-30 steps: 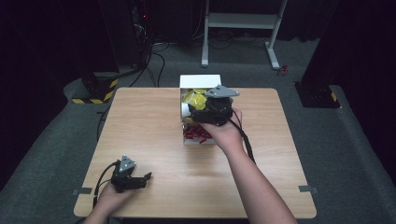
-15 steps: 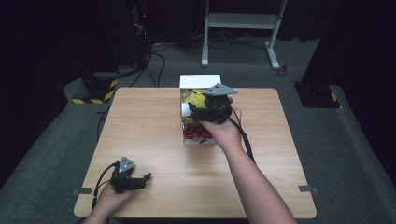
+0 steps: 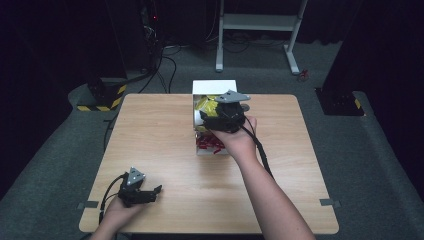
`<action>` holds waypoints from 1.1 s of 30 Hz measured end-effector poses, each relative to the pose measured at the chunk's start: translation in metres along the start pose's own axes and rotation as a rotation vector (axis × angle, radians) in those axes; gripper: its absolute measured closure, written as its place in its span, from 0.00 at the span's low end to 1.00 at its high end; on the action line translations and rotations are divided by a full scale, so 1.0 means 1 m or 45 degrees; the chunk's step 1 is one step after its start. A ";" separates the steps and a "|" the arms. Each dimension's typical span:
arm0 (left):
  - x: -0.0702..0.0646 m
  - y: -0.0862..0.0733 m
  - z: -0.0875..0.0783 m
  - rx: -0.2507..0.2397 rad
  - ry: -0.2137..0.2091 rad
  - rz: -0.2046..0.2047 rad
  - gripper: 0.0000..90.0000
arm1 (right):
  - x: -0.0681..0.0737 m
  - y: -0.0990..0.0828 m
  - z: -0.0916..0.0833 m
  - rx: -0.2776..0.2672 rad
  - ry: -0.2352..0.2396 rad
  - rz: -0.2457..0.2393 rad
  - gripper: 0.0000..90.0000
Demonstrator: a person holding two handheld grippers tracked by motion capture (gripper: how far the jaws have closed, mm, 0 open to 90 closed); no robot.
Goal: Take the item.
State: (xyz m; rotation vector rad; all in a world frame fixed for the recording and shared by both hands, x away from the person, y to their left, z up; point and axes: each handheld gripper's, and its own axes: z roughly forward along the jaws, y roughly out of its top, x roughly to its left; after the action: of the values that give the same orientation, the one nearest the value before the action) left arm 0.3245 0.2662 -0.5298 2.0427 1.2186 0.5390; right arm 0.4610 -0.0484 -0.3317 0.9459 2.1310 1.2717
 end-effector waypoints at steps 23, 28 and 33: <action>0.000 0.000 0.000 0.000 -0.002 0.002 0.17 | 0.000 -0.004 -0.002 -0.026 -0.043 0.021 0.43; 0.000 0.000 0.000 -0.001 -0.005 0.005 0.17 | 0.000 -0.002 -0.010 -0.042 -0.044 0.024 0.43; 0.000 0.000 0.000 0.001 -0.002 0.014 0.17 | -0.001 0.000 -0.021 -0.081 -0.038 0.022 0.43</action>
State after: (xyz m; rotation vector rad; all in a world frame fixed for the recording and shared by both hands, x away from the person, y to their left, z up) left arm 0.3250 0.2665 -0.5296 2.0510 1.2077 0.5418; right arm 0.4467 -0.0610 -0.3219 0.9522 2.0518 1.3176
